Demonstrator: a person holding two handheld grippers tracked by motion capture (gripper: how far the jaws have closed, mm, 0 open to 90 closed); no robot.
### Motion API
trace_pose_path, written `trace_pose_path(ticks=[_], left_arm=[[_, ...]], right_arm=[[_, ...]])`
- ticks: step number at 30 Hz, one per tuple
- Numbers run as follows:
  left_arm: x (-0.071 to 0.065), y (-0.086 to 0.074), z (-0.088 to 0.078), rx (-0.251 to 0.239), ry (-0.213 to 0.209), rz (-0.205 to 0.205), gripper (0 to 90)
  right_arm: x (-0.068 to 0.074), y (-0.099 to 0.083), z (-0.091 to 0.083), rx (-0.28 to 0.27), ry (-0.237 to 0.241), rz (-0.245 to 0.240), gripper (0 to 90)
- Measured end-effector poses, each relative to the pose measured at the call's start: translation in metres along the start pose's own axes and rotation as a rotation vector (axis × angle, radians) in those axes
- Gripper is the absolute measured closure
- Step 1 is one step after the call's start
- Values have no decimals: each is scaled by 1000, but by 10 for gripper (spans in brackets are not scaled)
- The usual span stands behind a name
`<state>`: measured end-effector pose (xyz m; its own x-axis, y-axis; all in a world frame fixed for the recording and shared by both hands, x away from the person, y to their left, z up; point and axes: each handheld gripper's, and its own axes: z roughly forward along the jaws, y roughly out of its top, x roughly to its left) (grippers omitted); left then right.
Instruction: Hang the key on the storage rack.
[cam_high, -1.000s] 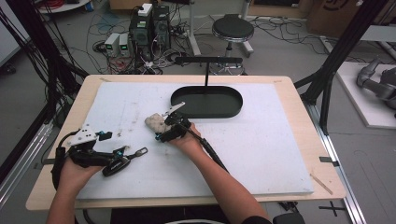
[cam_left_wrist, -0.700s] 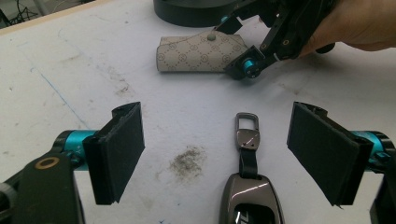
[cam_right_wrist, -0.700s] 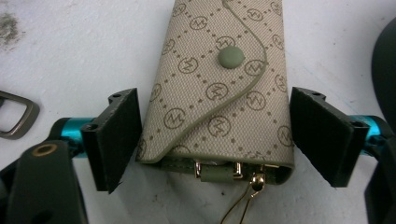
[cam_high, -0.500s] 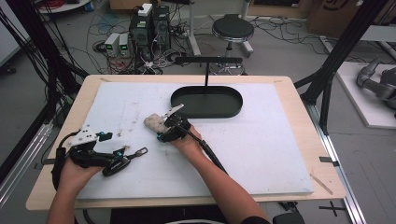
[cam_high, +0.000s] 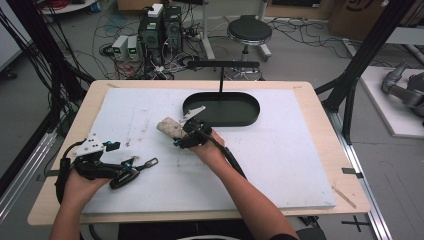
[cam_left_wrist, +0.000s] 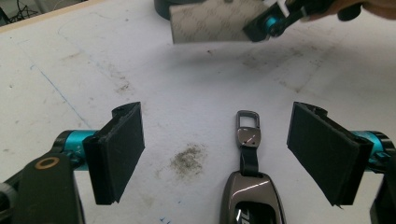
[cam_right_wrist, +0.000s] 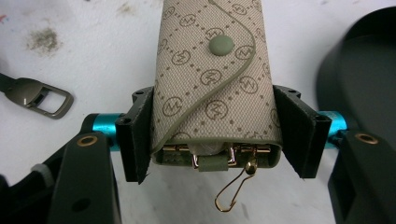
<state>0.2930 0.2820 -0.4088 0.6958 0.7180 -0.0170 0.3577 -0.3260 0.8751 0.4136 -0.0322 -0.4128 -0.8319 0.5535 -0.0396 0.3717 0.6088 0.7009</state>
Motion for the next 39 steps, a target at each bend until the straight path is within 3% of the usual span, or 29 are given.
trace_pose_path(ticks=[6, 12, 21, 29, 39], left_arm=[[0, 1, 2, 0, -3, 4, 189], [1, 3, 8, 9, -11, 6, 190], [1, 5, 15, 20, -26, 16, 189], [1, 5, 16, 20, -20, 10, 189], [1, 4, 16, 21, -20, 9, 189]], right_arm=[[-16, -3, -23, -24, -21, 12, 359], [-46, -11, -53, -49, -52, 45, 359], [-91, -19, -76, -53, -112, 88, 359], [-122, -20, -81, -46, -149, 99, 359], [-140, -22, -67, -10, -173, 108, 359]])
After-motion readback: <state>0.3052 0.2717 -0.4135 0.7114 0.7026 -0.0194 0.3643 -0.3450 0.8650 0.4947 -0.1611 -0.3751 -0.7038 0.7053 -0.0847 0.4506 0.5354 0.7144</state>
